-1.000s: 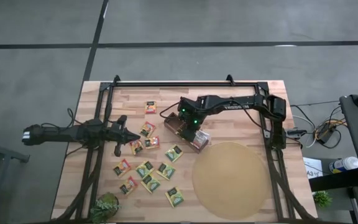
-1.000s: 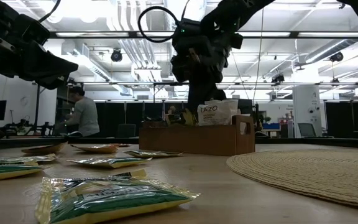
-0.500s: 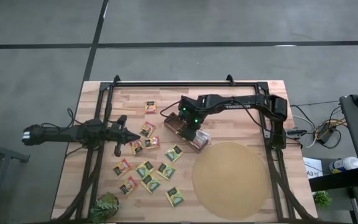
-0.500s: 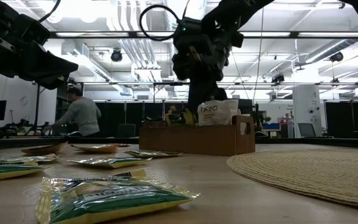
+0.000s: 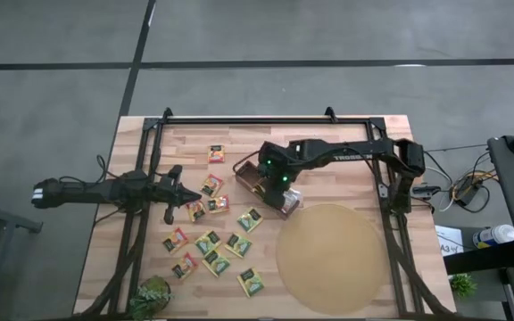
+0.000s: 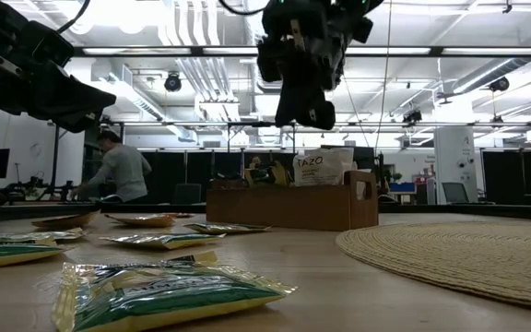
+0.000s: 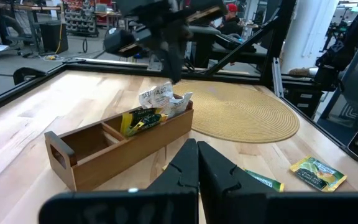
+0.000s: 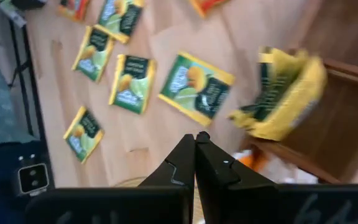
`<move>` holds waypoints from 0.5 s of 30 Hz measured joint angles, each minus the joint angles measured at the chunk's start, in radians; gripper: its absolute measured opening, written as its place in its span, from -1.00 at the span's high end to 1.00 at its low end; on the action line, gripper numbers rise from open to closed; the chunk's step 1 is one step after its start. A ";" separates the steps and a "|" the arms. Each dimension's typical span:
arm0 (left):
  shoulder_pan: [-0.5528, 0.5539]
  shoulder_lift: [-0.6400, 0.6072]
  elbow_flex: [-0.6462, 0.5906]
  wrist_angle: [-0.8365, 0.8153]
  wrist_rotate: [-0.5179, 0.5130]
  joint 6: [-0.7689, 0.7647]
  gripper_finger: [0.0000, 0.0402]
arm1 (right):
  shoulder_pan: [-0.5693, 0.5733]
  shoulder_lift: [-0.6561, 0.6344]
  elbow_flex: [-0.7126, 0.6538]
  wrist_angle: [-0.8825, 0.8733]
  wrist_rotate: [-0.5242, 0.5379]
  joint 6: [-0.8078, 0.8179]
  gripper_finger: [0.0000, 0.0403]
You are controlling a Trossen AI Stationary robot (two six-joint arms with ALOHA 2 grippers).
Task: Pick & Place Tea
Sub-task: Put the yellow tea bag into the middle section of the wooden organizer
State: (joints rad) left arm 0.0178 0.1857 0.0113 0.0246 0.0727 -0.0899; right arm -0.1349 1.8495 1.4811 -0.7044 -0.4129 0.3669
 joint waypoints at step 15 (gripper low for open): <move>0.000 0.000 0.000 0.000 0.000 0.000 1.00 | 0.124 0.044 0.149 -0.080 0.219 0.099 0.55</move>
State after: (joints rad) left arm 0.0179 0.1856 0.0115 0.0246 0.0728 -0.0899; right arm -0.0112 1.8937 1.6296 -0.7845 -0.1943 0.4660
